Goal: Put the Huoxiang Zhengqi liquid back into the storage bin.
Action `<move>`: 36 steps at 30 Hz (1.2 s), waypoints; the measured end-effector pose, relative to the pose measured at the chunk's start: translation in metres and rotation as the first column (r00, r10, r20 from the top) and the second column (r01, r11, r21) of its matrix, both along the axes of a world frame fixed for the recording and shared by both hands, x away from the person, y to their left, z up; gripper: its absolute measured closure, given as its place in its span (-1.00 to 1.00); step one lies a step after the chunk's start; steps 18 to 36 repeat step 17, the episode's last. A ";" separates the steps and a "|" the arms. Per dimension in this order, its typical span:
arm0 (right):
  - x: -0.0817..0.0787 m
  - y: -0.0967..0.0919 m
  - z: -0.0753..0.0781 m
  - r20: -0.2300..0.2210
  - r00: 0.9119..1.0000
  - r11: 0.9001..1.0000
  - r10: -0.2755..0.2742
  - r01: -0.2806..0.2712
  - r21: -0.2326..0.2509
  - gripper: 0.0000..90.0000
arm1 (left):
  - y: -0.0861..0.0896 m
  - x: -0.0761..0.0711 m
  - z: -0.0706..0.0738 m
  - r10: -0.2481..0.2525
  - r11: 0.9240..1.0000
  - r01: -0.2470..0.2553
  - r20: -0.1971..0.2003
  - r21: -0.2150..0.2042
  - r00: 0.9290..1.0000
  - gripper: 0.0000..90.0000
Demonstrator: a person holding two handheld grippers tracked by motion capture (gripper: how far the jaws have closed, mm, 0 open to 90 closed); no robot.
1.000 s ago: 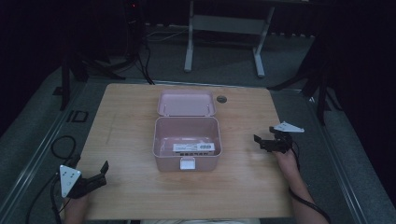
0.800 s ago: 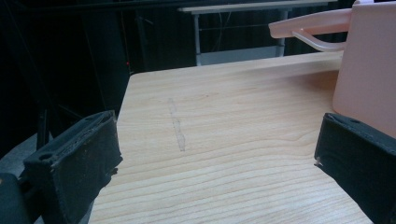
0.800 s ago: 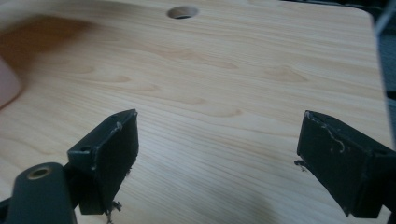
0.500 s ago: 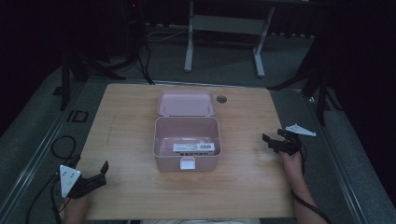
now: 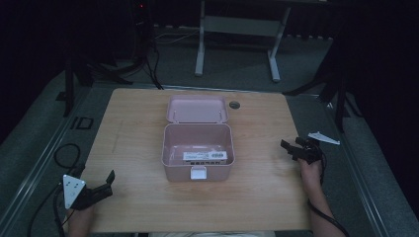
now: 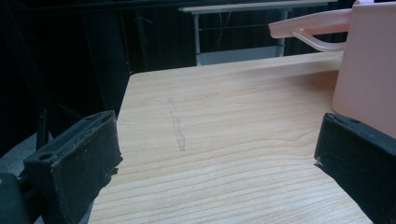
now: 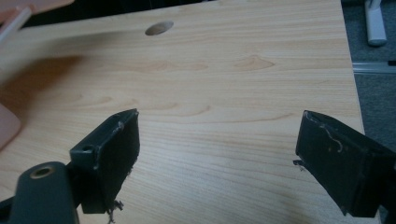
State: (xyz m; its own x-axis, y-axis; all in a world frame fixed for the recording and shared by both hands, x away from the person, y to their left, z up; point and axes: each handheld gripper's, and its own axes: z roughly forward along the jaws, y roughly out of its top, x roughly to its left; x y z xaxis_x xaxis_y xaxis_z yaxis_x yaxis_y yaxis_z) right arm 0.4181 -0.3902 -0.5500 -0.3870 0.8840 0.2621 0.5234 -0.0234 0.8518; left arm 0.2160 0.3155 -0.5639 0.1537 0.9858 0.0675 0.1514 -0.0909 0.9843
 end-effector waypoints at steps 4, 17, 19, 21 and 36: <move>0.001 -0.003 0.001 0.001 1.000 0.999 -0.016 0.016 0.031 -0.70 | 0.000 0.000 0.000 0.000 1.000 0.000 0.002 -0.002 1.000 -0.99; 0.003 -0.003 -0.002 -0.027 0.999 0.999 -0.040 0.041 0.010 -0.71 | 0.001 0.000 0.000 -0.003 1.000 0.003 0.000 -0.009 1.000 -0.99; 0.003 -0.003 -0.002 -0.027 0.999 0.999 -0.040 0.041 0.010 -0.71 | 0.001 0.000 0.000 -0.003 1.000 0.003 0.000 -0.009 1.000 -0.99; 0.003 -0.003 -0.002 -0.027 0.999 0.999 -0.040 0.041 0.010 -0.71 | 0.001 0.000 0.000 -0.003 1.000 0.003 0.000 -0.009 1.000 -0.99; 0.003 -0.003 -0.002 -0.027 0.999 0.999 -0.040 0.041 0.010 -0.71 | 0.001 0.000 0.000 -0.003 1.000 0.003 0.000 -0.009 1.000 -0.99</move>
